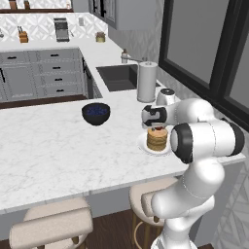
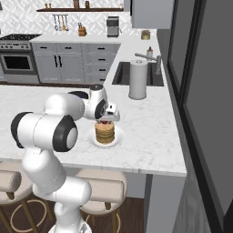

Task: Take the strawberry from the fridge and place it on top of the pancake, located on the dining counter.

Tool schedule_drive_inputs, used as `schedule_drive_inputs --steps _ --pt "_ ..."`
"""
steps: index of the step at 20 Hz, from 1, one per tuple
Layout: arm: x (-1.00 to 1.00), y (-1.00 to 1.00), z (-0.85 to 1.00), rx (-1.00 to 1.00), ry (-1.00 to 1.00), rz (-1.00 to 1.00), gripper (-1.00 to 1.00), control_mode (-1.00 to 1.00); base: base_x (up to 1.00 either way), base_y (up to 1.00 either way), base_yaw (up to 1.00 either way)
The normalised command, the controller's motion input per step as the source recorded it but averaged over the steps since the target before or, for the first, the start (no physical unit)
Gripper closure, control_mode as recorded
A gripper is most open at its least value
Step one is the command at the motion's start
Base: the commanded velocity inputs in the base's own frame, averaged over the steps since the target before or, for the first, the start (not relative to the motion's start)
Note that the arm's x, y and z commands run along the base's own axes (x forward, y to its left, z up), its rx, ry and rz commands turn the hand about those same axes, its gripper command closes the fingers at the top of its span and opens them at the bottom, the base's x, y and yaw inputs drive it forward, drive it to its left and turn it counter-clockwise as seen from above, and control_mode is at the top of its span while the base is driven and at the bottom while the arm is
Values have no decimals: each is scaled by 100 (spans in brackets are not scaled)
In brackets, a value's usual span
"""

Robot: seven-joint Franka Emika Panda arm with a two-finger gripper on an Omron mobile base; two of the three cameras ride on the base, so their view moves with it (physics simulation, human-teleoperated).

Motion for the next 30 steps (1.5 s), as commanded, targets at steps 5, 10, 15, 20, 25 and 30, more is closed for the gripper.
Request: schedule_drive_inputs --steps 5,10,15,20,25,30 --pt "-7 0 4 0 0 0 -100 -100 0 0 0" --pt "-28 0 53 -1 0 0 -100 -100 0 0 0" --pt "-80 2 89 -2 0 0 -100 -100 0 0 0" --pt "-100 21 35 0 -4 -3 -100 -100 0 0 0" --pt "-100 68 -9 0 -16 -4 -100 -100 0 0 0" --pt "-100 94 -32 -2 -12 0 -100 -100 0 0 0"
